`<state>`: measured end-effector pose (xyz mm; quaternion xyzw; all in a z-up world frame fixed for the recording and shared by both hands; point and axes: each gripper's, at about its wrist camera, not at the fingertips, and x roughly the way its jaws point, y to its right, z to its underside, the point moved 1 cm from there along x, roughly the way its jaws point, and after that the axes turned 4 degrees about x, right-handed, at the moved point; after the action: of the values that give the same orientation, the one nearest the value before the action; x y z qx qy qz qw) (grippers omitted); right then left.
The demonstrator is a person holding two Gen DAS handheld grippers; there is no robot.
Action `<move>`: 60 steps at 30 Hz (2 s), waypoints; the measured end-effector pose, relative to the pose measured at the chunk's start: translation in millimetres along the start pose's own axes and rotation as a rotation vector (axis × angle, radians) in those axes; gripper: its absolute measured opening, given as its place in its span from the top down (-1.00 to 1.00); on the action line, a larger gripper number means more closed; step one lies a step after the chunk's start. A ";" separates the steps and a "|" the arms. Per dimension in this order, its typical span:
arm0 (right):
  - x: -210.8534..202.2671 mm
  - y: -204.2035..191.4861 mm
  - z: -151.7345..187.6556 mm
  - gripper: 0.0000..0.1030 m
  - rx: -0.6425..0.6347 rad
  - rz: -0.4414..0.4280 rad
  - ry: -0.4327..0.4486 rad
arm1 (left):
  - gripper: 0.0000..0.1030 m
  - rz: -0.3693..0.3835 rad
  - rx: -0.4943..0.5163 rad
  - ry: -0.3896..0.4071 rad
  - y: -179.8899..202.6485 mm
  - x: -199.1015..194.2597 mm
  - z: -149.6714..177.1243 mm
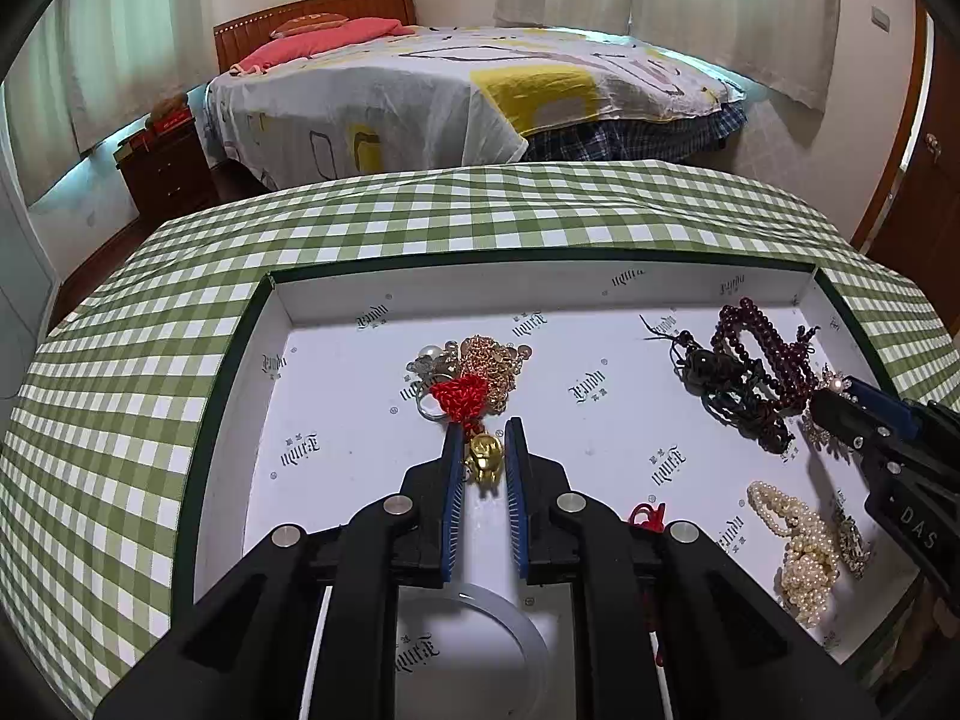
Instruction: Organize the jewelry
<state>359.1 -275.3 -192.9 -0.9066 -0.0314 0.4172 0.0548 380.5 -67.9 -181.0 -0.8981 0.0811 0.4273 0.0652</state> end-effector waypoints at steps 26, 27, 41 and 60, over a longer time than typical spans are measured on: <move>-60.1 -7.4 10.8 -0.36 0.021 -0.018 0.103 | -0.43 -0.052 0.009 0.105 5.3 -52.0 11.2; -65.6 -7.4 13.6 -0.36 0.023 -0.019 0.108 | -0.43 -0.050 0.004 0.110 4.2 -56.5 12.8; -166.4 -18.2 69.2 -0.47 0.013 -0.026 0.156 | -0.52 -0.042 -0.035 0.199 6.1 -166.1 70.9; -301.3 -30.8 102.3 -0.51 -0.027 -0.055 0.315 | -0.60 -0.133 -0.111 0.328 -7.5 -293.7 119.3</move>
<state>85.3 -268.2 -28.3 -0.9602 -0.0526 0.2679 0.0582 109.2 -11.9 -26.8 -0.9613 0.0074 0.2737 0.0298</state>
